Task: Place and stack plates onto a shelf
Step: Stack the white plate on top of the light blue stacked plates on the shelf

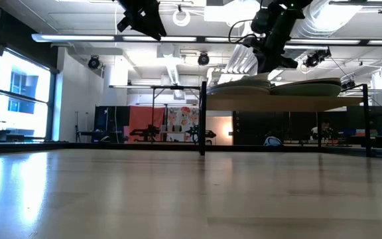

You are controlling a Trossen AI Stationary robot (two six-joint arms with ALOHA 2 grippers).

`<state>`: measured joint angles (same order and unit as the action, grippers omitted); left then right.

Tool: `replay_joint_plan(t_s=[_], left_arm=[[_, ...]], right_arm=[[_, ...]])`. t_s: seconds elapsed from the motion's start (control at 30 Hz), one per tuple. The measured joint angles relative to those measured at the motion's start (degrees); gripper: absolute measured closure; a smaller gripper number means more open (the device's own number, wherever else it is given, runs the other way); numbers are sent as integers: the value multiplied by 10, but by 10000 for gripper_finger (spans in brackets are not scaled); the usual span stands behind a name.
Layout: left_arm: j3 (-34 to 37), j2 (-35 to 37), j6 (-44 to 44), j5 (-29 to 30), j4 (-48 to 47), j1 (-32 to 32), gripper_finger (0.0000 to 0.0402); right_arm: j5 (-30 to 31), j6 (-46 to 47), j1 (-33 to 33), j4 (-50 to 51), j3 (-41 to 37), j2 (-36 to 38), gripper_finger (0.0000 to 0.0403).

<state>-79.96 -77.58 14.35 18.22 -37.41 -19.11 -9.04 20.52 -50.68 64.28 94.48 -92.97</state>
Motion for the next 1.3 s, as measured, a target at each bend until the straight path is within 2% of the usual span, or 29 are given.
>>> replay_joint_plan(t_s=[0.3,0.47,0.77,1.07,1.3], left_arm=[[0,0,0,0,0,0,300],[0,0,0,0,0,0,300],[0,0,0,0,0,0,300],[0,0,0,0,0,0,300],[0,0,0,0,0,0,300]], right_arm=[[13,-10,-2,9,0,0,271],[-8,-13,-8,11,0,13,232],[-39,24,17,22,0,27,221],[46,53,84,29,-1,19,221],[68,56,93,49,-2,-13,221]])
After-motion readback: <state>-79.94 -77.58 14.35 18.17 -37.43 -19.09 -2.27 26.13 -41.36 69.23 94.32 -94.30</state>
